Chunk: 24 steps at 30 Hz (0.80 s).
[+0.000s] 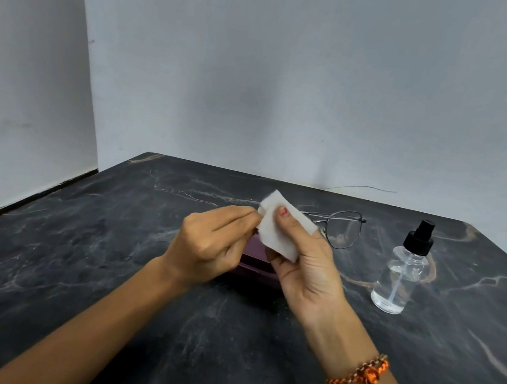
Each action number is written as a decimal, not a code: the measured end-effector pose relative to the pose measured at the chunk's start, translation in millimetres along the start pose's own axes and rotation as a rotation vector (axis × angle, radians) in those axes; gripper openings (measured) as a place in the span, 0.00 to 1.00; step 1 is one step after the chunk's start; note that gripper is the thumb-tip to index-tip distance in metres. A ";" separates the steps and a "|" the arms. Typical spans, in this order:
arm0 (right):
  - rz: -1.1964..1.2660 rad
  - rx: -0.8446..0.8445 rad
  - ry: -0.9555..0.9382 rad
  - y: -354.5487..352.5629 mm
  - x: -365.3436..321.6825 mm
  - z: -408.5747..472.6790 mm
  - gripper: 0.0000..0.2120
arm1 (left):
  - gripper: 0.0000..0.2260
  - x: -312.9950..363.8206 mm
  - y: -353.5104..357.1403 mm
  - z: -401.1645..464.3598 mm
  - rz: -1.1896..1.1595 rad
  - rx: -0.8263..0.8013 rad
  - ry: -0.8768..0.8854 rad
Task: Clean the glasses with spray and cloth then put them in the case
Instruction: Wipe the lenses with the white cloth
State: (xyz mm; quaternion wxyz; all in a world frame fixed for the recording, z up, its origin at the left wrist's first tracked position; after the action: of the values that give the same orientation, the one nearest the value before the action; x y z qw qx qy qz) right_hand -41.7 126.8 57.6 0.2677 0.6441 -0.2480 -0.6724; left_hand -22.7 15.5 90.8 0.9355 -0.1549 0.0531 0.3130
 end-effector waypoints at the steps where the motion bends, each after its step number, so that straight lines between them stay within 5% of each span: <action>1: -0.030 0.000 0.000 -0.4 -1.8 0.2 0.17 | 0.05 -0.5 -0.8 0.5 0.012 0.013 0.001; 7: -0.072 0.003 -0.001 1.0 -10.6 -0.1 0.11 | 0.03 -1.8 -5.2 3.9 0.027 0.051 0.008; 16: 0.179 0.071 -0.037 -4.6 -10.8 0.6 0.01 | 0.03 -1.9 -6.4 4.5 0.028 0.056 -0.018; 24: -0.114 0.060 -0.071 -7.7 -22.3 2.9 0.10 | 0.03 -0.9 -8.7 6.8 0.054 0.026 0.015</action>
State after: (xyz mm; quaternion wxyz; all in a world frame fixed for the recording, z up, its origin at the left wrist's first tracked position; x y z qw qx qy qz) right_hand -44.3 147.5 68.9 0.2004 0.6407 -0.2403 -0.7012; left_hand -18.2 10.5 99.6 0.9282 -0.1434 0.0684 0.3364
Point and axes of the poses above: each hand's wrist, its own z-axis towards the middle knuckle, its own y-axis out of the palm, x = y × z, the point moved 6 cm from there along z, towards the middle knuckle, and after that the axes turned 2 degrees about y, right-handed, at the moved point
